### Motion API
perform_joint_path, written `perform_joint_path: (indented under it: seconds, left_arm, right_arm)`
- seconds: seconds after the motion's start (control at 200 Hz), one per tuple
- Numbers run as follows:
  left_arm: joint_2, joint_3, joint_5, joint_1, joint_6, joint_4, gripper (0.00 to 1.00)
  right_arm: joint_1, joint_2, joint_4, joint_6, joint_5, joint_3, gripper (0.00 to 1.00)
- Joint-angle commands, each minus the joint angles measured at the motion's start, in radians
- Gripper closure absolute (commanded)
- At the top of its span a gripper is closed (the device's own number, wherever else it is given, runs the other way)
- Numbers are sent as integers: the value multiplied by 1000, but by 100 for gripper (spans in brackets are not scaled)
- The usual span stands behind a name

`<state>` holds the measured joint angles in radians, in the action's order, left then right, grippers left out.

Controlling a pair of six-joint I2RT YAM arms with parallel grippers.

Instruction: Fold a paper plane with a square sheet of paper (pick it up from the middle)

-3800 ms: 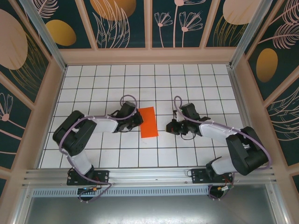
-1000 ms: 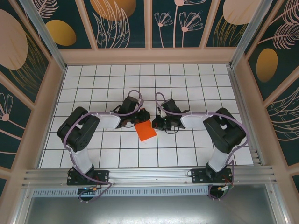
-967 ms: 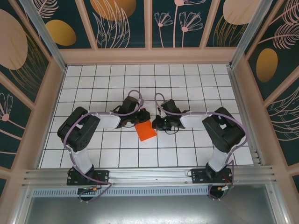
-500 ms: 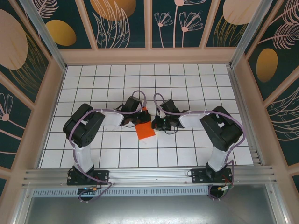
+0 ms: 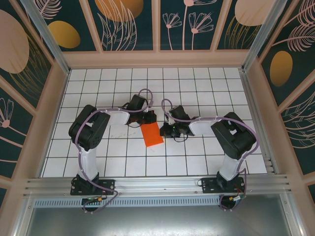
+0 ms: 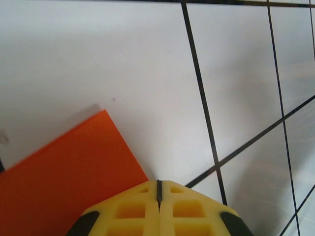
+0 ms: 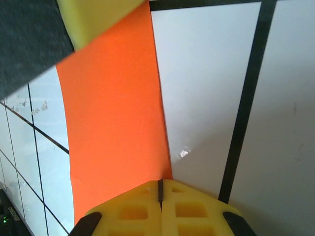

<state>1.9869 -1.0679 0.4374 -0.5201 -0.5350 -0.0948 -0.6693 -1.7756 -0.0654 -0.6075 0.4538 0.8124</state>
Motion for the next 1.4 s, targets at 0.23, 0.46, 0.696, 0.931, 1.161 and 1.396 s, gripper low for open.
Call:
perform_joint_path:
  seconds: [0.23,0.46,0.696,0.931,1.161,1.396]
  left_arm:
    - [84,-117,-132,97,96,86,96]
    - [130,-197,-152,104,120,128,97]
    - [144,-251,-150,106,122,154,96]
    - [-46,-208,-246,108,9,149,73]
    - [-312,-12,-433,108,-150,160,34]
    - [-562,257,-476,108,-283,120,6]
  right_arm:
    - [-6,-1,161,18,-10,-72,100]
    - [-9,8,154,14,-9,-88,100]
    - [-20,35,135,-15,-9,-92,100]
    - [-53,136,90,-90,-59,-63,100]
    - [-61,119,122,-29,-230,69,89]
    - [-64,-60,120,-1,-230,238,77]
